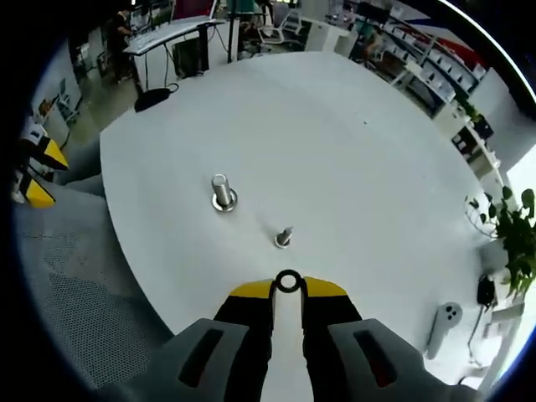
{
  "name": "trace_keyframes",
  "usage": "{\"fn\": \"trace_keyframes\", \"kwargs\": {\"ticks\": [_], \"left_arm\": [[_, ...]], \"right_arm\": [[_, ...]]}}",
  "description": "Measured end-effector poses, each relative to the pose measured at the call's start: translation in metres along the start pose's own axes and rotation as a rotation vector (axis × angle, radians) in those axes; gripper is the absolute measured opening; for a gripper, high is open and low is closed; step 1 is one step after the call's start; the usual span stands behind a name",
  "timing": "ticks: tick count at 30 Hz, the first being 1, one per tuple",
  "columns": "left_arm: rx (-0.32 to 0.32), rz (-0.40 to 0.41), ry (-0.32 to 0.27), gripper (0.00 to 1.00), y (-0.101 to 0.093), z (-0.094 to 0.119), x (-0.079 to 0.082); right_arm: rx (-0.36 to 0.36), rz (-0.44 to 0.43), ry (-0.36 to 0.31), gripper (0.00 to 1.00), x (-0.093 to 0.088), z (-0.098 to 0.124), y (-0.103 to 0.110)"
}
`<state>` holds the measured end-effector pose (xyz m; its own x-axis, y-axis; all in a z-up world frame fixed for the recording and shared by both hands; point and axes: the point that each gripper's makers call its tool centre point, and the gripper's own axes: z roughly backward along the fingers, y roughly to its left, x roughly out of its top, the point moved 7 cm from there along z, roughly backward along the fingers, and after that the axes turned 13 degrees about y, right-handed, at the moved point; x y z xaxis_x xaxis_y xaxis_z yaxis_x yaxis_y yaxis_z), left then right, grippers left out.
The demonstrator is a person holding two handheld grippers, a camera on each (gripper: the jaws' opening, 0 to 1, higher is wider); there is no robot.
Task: Place the washer onto the threaded stud by aligning its center hole with the stud, sliding it down to the base, and recovering from edge contact or off-axis alignment until the washer reaches the visible bottom stop.
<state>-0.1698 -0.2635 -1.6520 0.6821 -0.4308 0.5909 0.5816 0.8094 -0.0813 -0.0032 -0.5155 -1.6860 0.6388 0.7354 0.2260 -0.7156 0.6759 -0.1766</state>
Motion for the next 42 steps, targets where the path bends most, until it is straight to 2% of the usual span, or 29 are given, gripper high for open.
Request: {"fn": "trace_keyframes", "kwargs": {"ticks": [6, 28, 34, 41, 42], "left_arm": [[-0.004, 0.005, 0.017, 0.21, 0.0, -0.001, -0.002], [0.006, 0.02, 0.018, 0.22, 0.002, -0.001, -0.004], [0.004, 0.019, 0.017, 0.21, 0.002, -0.001, -0.003], [-0.002, 0.021, 0.023, 0.21, 0.002, -0.002, -0.004], [-0.003, 0.022, 0.025, 0.21, 0.002, -0.002, -0.004]], "right_arm": [[0.001, 0.005, 0.004, 0.13, 0.0, 0.001, 0.0], [0.006, 0.081, 0.024, 0.13, 0.026, -0.014, -0.009], [0.011, 0.087, 0.005, 0.13, 0.035, -0.012, -0.011], [0.04, 0.141, 0.005, 0.13, 0.036, -0.02, -0.011], [0.036, 0.151, 0.027, 0.13, 0.035, -0.022, -0.011]]}}
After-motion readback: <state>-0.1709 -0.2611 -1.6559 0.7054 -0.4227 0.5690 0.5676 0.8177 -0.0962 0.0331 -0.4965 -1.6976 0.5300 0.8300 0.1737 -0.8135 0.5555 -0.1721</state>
